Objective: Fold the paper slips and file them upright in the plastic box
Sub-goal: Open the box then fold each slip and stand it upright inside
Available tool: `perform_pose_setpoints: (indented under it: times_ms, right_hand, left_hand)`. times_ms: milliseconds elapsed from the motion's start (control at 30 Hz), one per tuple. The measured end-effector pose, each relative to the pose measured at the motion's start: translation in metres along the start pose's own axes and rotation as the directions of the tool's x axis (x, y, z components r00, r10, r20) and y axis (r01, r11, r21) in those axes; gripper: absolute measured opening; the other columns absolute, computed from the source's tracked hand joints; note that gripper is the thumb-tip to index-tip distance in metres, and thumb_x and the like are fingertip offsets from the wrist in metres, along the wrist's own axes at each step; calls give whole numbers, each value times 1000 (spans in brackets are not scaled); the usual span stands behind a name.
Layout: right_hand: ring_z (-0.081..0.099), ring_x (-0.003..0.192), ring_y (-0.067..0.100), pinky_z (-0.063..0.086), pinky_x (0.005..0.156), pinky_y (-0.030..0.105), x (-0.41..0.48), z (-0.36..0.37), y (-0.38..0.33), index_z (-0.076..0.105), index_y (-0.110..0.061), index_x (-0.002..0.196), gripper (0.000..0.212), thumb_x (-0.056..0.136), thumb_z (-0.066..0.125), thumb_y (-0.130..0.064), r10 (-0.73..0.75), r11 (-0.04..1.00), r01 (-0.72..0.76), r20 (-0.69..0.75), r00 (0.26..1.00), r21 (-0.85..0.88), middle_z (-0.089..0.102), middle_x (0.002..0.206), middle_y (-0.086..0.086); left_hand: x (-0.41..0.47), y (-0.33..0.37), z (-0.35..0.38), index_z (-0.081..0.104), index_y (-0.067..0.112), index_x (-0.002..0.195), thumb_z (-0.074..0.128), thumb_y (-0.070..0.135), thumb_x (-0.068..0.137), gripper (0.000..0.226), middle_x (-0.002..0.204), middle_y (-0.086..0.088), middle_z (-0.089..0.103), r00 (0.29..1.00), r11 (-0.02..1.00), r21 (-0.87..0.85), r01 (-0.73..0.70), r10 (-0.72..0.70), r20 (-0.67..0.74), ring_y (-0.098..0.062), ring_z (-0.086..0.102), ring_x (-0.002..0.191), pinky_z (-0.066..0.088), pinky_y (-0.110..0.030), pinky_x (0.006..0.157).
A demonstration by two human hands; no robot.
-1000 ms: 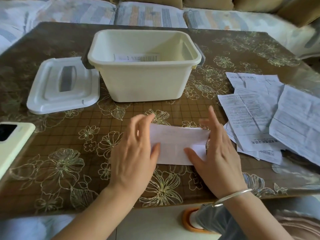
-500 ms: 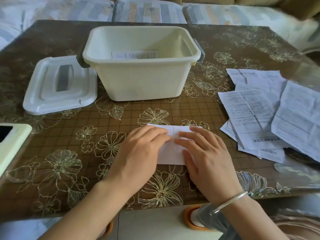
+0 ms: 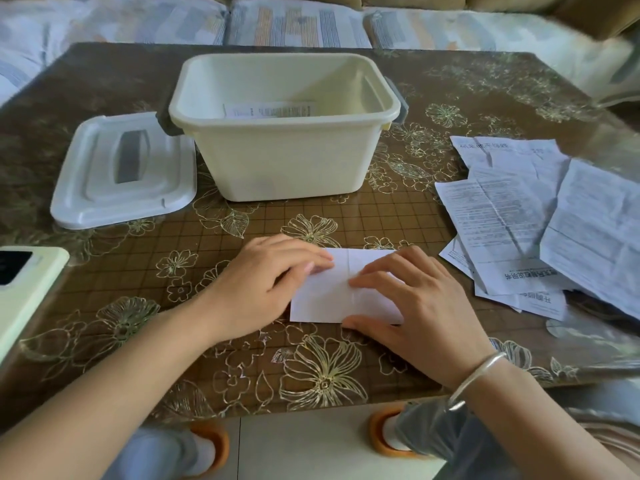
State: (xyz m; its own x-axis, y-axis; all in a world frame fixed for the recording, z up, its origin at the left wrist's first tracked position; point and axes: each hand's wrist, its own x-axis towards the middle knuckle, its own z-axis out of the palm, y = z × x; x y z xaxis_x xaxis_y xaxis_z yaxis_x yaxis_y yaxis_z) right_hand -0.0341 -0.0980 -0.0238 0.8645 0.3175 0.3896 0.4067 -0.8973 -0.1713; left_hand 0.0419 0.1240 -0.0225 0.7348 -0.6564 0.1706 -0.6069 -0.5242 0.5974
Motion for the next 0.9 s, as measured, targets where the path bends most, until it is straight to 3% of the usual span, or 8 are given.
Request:
perform_pose_setpoints:
  times_ms: [100, 233, 400, 533, 667, 800, 900]
  right_hand:
    - [61, 84, 21, 51, 66, 36, 1, -1, -2, 70, -16, 102, 29, 90, 63, -41, -227, 972, 225, -22, 974, -61, 67, 93, -2]
    - [63, 72, 22, 50, 54, 36, 5, -2, -8, 69, -11, 107, 20, 92, 58, -18, -332, 938, 324, -48, 942, -124, 68, 85, 0]
    - [60, 76, 23, 48, 57, 37, 8, 2, -27, 64, -15, 109, 29, 84, 53, -7, -210, 949, 208, 15, 977, -235, 64, 91, -1]
    - [56, 66, 21, 43, 55, 34, 8, 6, -44, 64, -18, 82, 17, 76, 60, -3, -103, 955, 65, -117, 988, -290, 59, 75, -3]
    - [63, 74, 19, 42, 62, 34, 1, -1, -42, 66, -21, 78, 12, 75, 69, -10, -10, 968, -37, -187, 982, -248, 66, 74, -7]
    - [68, 75, 15, 51, 57, 29, -10, -5, -30, 73, -21, 84, 12, 76, 69, -12, 105, 992, -121, -276, 956, -43, 71, 79, -10]
    - [69, 79, 8, 55, 58, 28, -15, -6, -24, 73, -22, 87, 15, 76, 68, -13, 193, 977, -162, -255, 948, 140, 73, 86, -13]
  left_hand:
    - [2, 3, -7, 63, 22, 126, 29, 36, 99, 45, 117, 16, 69, 989, 940, -308, 144, -131, 63, 7, 56, 117, 38, -14, 103]
    - [4, 4, -8, 65, 23, 122, 22, 43, 99, 53, 111, 16, 72, 982, 911, -365, 191, -176, 74, 8, 56, 117, 33, -11, 104]
    - [2, 4, -2, 66, 19, 121, 25, 35, 105, 47, 110, 12, 72, 986, 915, -371, 158, -166, 12, 7, 59, 112, 37, -8, 98]
    - [-4, 6, 0, 68, 19, 119, 27, 32, 105, 45, 115, 14, 70, 988, 922, -359, 141, -156, -13, 7, 56, 116, 35, -10, 102]
    - [-13, 5, -2, 66, 22, 122, 31, 45, 100, 48, 122, 17, 64, 993, 960, -257, 109, -117, -14, 6, 52, 120, 38, -16, 104]
    - [-29, 5, -5, 60, 28, 130, 52, 72, 82, 65, 130, 13, 56, 997, 995, 90, -43, 48, -60, 2, 45, 126, 36, -24, 105]
    - [-32, 7, -2, 57, 22, 134, 70, 51, 77, 65, 133, 12, 55, 980, 968, 220, -118, 149, -130, -3, 45, 128, 36, -29, 109]
